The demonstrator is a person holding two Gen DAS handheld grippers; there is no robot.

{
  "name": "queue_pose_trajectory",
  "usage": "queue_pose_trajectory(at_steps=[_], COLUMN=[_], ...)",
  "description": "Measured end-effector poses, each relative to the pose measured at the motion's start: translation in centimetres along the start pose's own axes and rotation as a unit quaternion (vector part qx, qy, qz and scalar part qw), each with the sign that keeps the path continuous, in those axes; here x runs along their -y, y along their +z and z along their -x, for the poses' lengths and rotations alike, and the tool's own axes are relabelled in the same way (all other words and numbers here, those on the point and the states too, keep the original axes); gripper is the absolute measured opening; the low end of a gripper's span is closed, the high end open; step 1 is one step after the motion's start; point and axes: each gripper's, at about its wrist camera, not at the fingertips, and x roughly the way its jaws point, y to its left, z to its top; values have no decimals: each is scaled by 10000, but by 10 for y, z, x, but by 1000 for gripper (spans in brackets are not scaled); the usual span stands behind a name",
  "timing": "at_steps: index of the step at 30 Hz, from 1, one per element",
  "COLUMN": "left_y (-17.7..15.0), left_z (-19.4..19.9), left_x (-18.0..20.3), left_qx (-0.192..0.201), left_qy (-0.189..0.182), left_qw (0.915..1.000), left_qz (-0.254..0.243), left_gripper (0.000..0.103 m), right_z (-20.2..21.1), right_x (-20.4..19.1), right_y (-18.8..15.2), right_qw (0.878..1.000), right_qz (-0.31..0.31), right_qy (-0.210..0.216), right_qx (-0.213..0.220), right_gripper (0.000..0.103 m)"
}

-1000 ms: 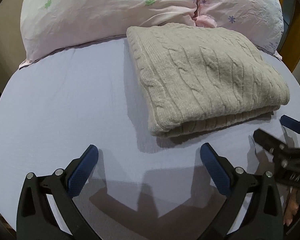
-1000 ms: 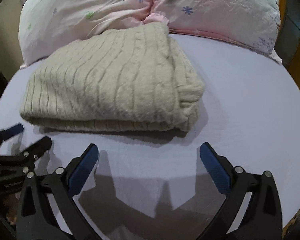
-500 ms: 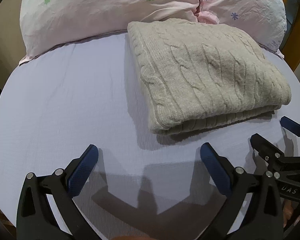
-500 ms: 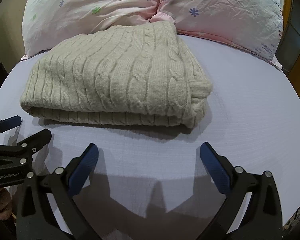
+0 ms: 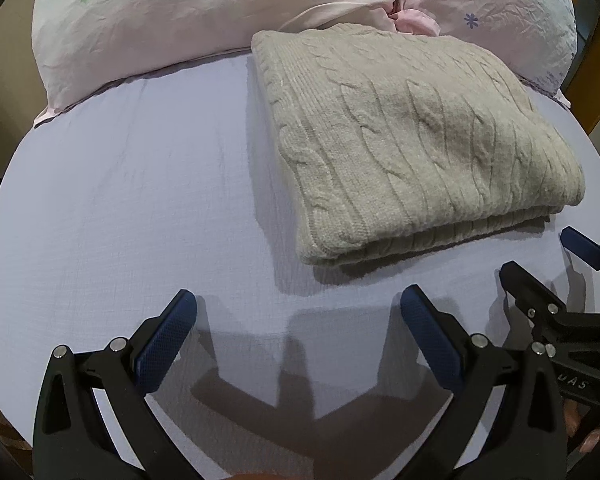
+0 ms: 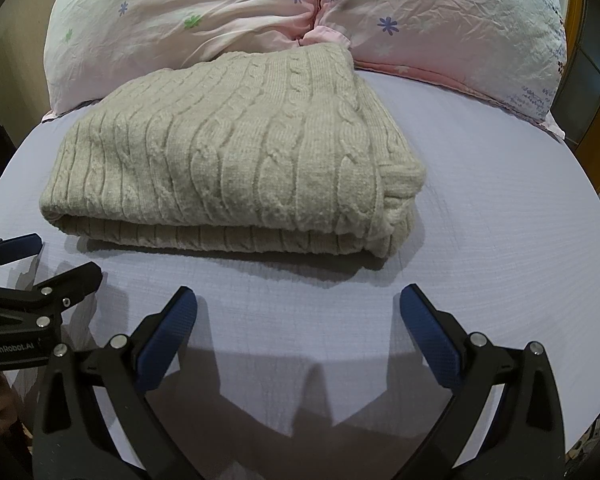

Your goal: Fold small clothes

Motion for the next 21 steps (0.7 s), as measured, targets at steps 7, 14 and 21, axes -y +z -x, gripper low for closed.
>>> queue_pose_trajectory(at_steps=[7,14,21], left_y=[0,0,-1], left_z=[0,-1,0], left_x=[0,0,0], left_qx=[-4,13,47], left_qy=[2,-1,-3], left_qw=[10000,10000,10000], left_qz=[1,-6,-9], left_gripper=[102,102,102], right_z=[0,0,-1], right_x=[0,0,-1], right_y=[0,0,0], right_qw=[10000,10000,10000], right_qz=[-2,-5,-9], right_qy=[-3,-5,-8], right_qx=[1,3,5], right_gripper=[101,101,101])
